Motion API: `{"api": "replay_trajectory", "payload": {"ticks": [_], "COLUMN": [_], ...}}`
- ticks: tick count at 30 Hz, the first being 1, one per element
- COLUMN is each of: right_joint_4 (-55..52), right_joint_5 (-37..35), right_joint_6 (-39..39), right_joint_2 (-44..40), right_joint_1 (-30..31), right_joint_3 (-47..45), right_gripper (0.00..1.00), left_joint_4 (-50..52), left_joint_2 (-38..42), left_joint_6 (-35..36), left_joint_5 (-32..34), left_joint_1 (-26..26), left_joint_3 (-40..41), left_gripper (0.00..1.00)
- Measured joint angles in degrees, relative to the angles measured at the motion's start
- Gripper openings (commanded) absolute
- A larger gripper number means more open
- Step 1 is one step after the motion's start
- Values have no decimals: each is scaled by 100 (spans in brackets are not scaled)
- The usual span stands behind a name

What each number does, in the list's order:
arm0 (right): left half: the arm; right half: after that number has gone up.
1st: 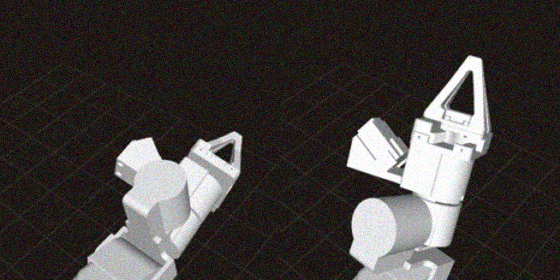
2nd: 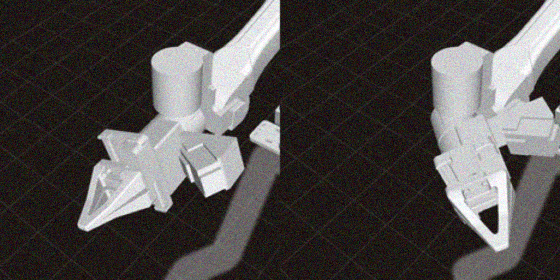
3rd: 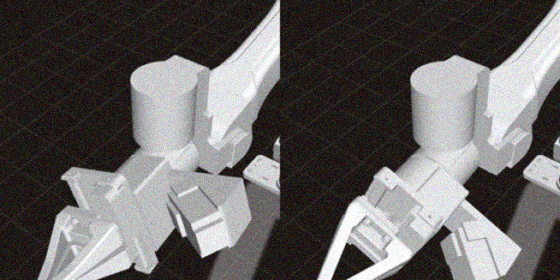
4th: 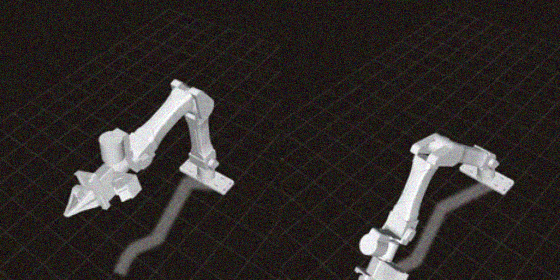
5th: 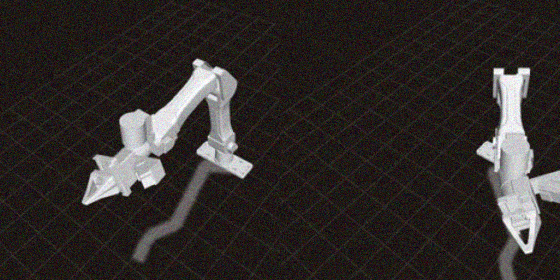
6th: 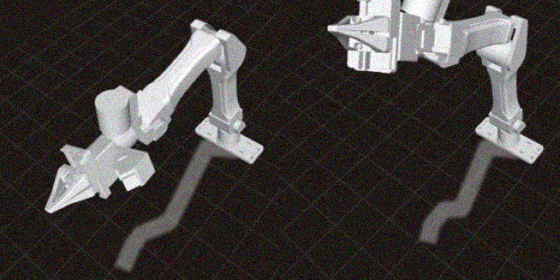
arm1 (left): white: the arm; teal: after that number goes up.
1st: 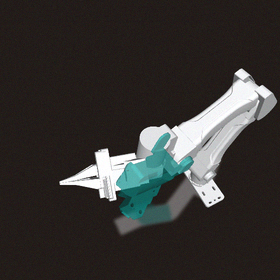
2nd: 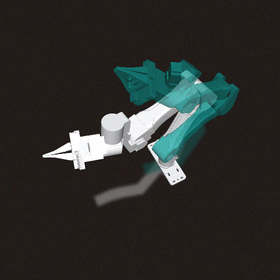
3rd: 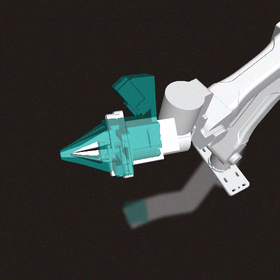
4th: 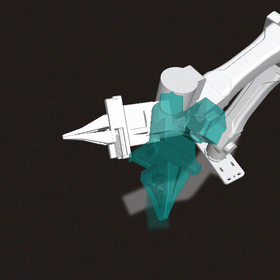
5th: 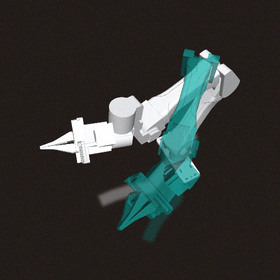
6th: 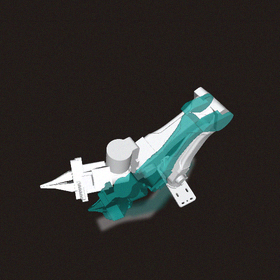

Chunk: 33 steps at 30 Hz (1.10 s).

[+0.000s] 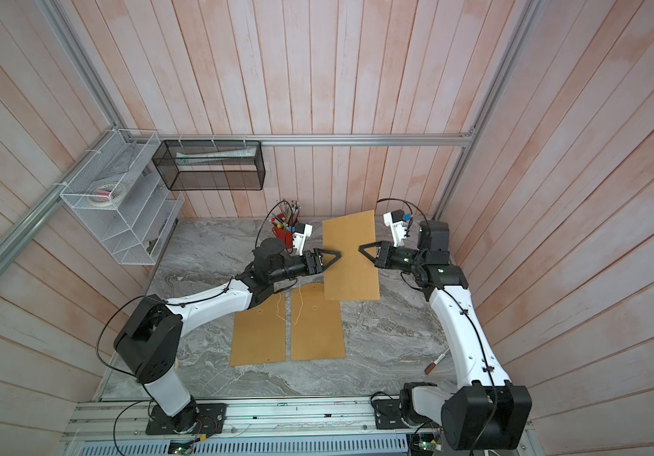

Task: Open the file bag
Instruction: Pick up the file bag from the center of the board.

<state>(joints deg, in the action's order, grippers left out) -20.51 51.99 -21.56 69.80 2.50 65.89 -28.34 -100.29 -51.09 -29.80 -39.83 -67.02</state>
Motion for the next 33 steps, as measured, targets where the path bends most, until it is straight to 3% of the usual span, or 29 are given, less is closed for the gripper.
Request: {"api": "replay_trajectory", "payload": {"ticks": [5,16,21,28,30,33], "right_joint_4": [149,435,522,577,586,612], "right_joint_5": [66,129,170,177,151,184], "right_joint_6": [-85,-118,-118,-116,-116,-118], "right_joint_2": [87,330,409,525,564,562], "right_joint_1": [24,162,229,365,369,409], "right_joint_3": [0,4,4,7,7,7], "right_gripper": [0,0,0,0,1,13], "left_joint_4": [-173,-212,-214,-391,-444,-516], "left_joint_2": [13,363,437,446,481,553], "left_joint_6": [-81,-98,-48,-61,-85,-81], "left_joint_5": [-35,-13,2,-33,-37,4], "left_joint_1": [13,105,133,181,181,190], "left_joint_3": [107,341,352,433,450,566], "left_gripper": [59,59,42,1,0,0]}}
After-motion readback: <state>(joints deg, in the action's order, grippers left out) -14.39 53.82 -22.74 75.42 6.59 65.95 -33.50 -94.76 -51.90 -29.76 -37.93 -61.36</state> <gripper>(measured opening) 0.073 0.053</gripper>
